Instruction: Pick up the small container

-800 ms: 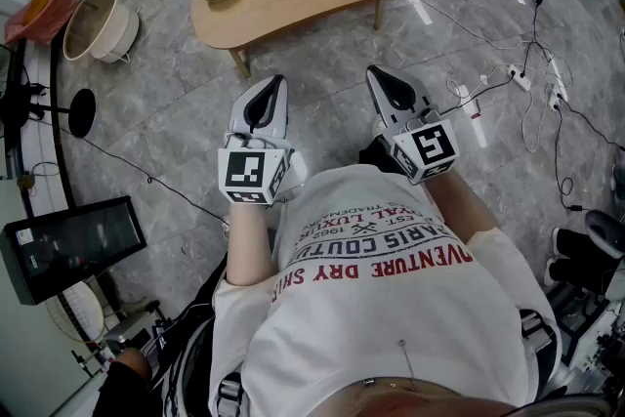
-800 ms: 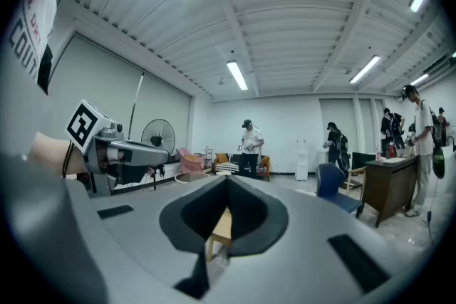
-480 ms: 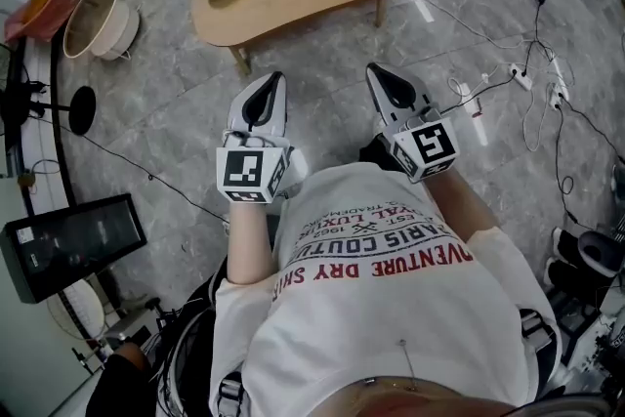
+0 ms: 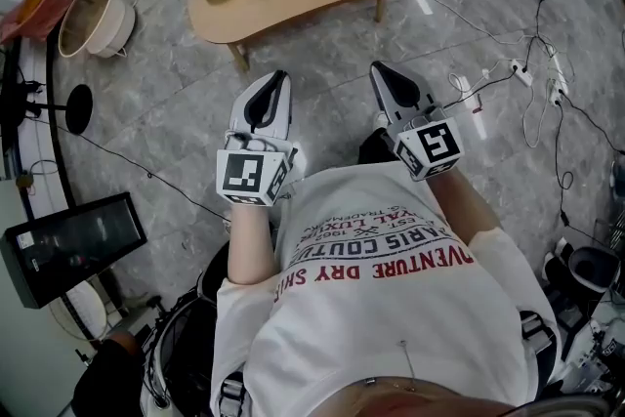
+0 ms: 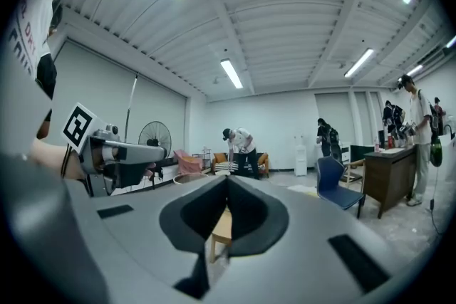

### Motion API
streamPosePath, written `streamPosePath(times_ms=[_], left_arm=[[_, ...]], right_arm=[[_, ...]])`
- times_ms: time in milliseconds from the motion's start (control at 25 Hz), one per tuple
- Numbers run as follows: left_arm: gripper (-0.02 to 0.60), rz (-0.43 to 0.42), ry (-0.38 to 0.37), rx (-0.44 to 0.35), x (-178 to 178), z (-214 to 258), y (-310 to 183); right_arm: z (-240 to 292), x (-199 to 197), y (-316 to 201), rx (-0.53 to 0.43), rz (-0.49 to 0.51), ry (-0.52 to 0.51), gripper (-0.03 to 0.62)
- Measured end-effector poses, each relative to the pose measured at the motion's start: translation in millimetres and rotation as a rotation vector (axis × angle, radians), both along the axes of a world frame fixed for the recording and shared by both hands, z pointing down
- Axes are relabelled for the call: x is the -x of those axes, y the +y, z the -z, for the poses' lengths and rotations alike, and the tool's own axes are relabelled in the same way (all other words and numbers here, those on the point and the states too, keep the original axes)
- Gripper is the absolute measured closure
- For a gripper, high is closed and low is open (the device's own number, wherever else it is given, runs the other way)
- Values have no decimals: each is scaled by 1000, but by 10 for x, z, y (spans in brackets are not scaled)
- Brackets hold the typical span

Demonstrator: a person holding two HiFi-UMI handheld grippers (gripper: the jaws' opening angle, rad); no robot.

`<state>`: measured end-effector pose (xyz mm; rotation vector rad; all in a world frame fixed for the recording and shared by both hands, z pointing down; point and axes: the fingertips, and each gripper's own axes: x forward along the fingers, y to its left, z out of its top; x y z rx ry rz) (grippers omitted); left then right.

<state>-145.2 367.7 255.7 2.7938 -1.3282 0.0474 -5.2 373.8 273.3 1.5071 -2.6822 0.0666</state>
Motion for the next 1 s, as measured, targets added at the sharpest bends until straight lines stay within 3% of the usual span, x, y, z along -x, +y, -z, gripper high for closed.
streamPosePath(times_ms=[40, 120, 160, 240, 680, 920, 1000], left_arm=[[558, -11, 16, 10, -13, -12, -25], [357, -16, 15, 24, -51, -67, -118], [288, -7, -3, 26, -77, -106, -177], [242, 17, -45, 20, -133, -171, -309], [229, 148, -56, 64, -570, -276, -1486], [230, 257, 35, 88, -710, -249, -2347], [230, 278, 20, 89, -851, -271, -2538]], right_arm=[[-6, -7, -30, 4, 0, 0, 588], [-20, -30, -111, 12, 4, 1, 588], [-34, -53, -160, 16, 8, 1, 588], [-70, -117, -292, 23, 16, 4, 588], [-193, -565, -1655, 64, 144, -10, 588], [-238, -811, -2590, 95, 207, -3, 588], [-257, -968, -2802, 101, 225, -5, 588]])
